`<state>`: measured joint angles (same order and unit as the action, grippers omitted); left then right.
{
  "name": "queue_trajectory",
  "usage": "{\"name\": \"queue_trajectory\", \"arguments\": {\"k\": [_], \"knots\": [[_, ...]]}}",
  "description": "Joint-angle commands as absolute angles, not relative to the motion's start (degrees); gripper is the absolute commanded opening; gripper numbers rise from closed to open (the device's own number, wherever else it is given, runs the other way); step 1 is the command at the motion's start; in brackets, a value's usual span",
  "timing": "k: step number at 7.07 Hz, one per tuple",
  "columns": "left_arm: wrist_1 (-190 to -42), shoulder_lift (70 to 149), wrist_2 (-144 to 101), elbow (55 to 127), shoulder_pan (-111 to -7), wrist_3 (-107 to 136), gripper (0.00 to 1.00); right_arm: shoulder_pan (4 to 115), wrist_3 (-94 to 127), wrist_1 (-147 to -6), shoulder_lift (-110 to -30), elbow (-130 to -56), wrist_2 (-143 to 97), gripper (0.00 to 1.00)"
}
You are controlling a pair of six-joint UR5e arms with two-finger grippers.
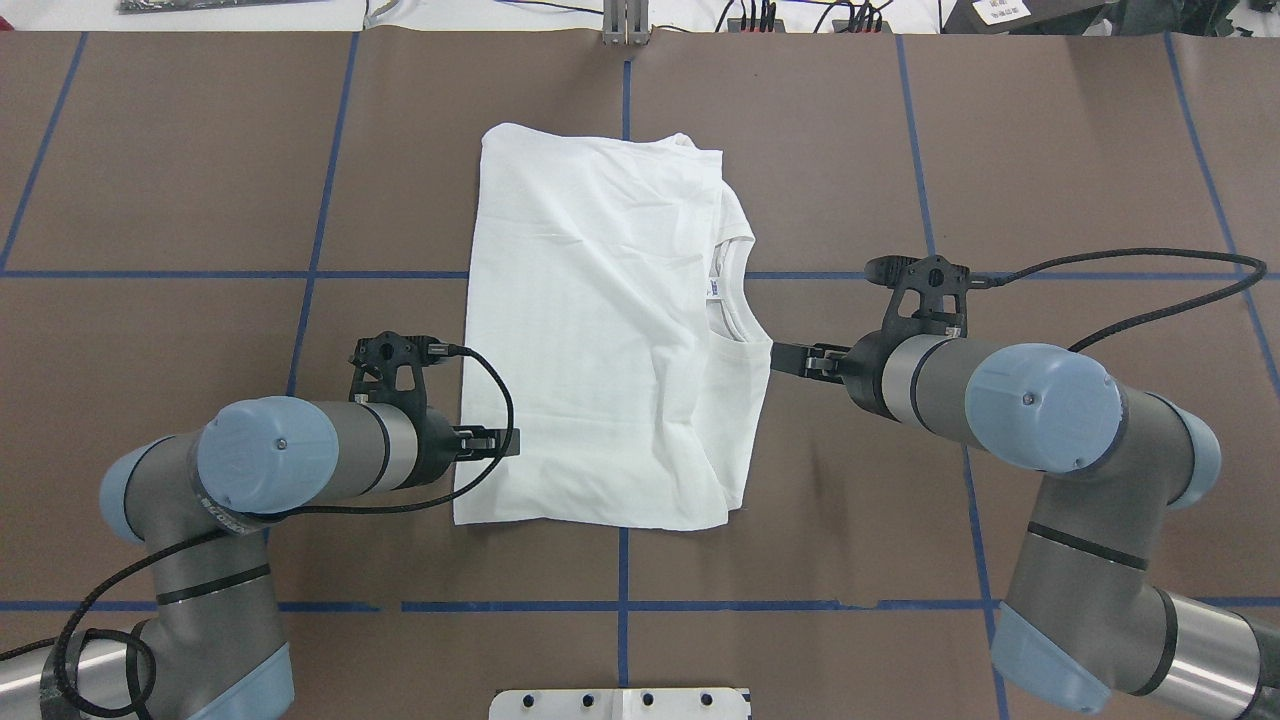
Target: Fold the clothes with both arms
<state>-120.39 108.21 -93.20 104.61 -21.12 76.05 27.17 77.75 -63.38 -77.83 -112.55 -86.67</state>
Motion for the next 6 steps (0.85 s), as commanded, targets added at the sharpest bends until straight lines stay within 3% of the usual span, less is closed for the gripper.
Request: {"name": "queue_trajectory", "arguments": {"k": [1, 6], "knots": [[-118.04, 108.02, -91.85, 105.56, -18.99, 76.73, 0.78, 27.16, 77.78, -63.28, -77.52, -112.41, -86.66, 1.0], [-116.19, 106.88, -91.85, 105.64, -17.5, 76.73, 0.78, 26.98, 77.7, -63.37, -77.26, -112.24, -86.66, 1.0]]}}
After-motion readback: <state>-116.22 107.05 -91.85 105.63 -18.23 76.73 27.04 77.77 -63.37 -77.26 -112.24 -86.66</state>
